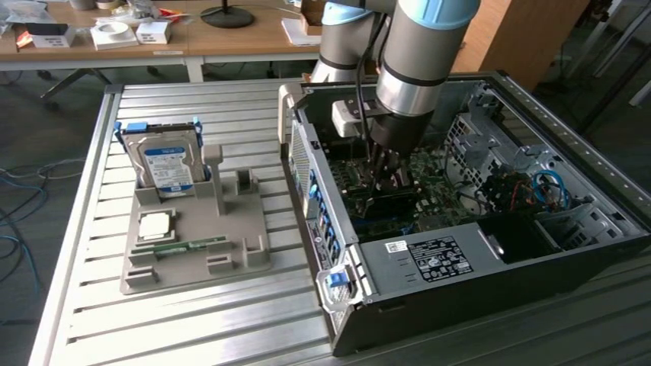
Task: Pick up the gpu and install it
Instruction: 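Press down on the gpu until it lock into place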
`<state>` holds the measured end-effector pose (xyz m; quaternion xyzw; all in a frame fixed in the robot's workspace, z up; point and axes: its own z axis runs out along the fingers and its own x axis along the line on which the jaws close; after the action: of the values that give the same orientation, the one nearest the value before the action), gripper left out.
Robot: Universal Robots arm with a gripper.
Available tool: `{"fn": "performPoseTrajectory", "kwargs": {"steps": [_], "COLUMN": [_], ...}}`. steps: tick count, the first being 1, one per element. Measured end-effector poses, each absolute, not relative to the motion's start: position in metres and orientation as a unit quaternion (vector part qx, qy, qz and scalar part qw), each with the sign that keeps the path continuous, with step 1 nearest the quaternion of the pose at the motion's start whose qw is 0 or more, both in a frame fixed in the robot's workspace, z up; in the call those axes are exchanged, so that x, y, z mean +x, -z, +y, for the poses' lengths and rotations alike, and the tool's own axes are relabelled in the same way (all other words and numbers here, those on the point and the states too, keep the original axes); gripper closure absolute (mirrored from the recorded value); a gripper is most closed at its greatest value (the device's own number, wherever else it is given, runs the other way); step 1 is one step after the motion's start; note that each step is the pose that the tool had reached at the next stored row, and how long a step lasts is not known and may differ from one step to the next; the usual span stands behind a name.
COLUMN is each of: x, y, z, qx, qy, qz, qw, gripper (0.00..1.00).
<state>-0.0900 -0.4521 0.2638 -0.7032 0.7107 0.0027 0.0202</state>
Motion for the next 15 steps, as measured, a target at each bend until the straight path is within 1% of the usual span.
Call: {"fn": "performPoseTrajectory", "kwargs": {"steps": [15], "x": [-0.0911], "y": [-0.2622], "z": [-0.4521], "qx": [-0.703], "qy": [-0.003], "qz": [0.711], "qw": [0.020], "gripper": [0.89]}}
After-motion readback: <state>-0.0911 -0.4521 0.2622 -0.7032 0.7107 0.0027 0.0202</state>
